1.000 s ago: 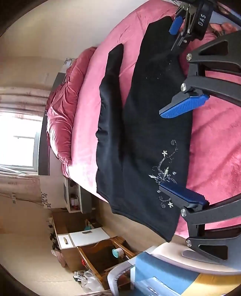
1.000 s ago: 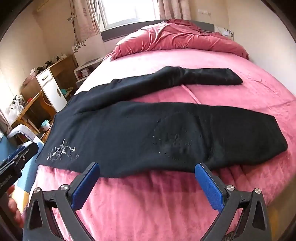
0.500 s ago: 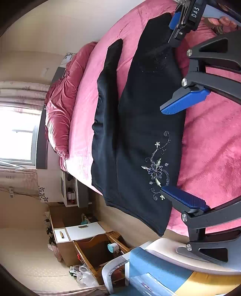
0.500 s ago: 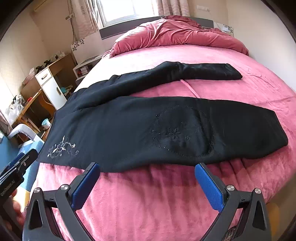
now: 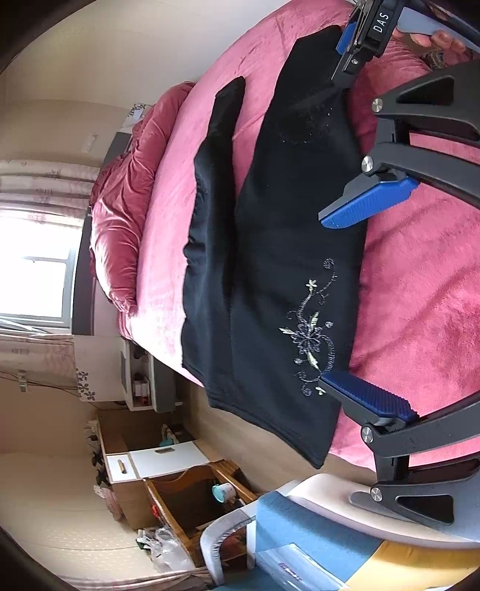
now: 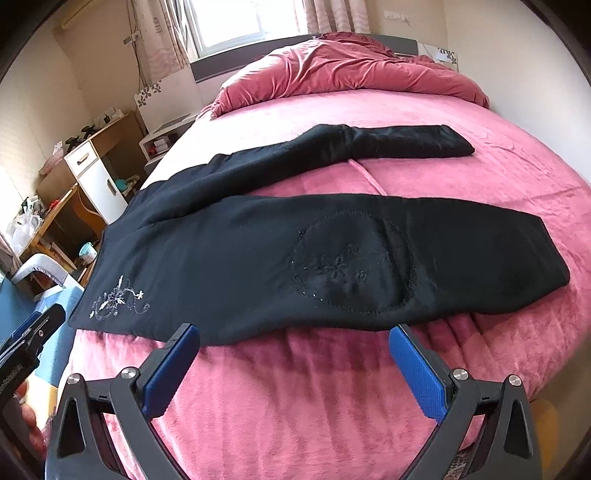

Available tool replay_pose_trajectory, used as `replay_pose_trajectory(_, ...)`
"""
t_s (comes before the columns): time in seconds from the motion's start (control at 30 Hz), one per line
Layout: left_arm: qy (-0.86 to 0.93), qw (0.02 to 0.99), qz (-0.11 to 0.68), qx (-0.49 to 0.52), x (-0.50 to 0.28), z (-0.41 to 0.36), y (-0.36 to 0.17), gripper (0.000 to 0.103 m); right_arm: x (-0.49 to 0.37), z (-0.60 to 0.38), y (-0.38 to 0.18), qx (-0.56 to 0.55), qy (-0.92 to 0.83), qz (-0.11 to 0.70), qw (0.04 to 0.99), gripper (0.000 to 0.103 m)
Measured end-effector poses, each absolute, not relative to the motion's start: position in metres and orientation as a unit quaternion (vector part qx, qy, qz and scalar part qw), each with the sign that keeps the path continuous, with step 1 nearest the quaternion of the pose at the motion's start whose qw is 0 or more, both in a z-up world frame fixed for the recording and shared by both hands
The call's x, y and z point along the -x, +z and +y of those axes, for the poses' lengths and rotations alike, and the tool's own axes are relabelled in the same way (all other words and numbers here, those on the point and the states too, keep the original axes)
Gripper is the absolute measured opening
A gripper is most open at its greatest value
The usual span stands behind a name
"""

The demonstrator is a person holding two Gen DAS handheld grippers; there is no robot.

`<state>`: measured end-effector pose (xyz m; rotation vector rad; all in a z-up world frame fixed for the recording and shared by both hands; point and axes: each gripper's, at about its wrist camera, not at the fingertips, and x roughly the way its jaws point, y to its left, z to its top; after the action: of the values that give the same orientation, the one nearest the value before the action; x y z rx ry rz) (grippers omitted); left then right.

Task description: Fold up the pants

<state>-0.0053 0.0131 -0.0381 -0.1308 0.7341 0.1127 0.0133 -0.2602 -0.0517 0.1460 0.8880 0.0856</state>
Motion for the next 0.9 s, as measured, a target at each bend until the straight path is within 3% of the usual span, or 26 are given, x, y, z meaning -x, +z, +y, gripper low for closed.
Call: replay_pose_trajectory(0.9,0.059,0.915,0.394,0.063,-0.003,0.012,-0.061,0.082,-0.023,-0.273,-0.076,-0.084,0.029,0.452,0.887,0.103)
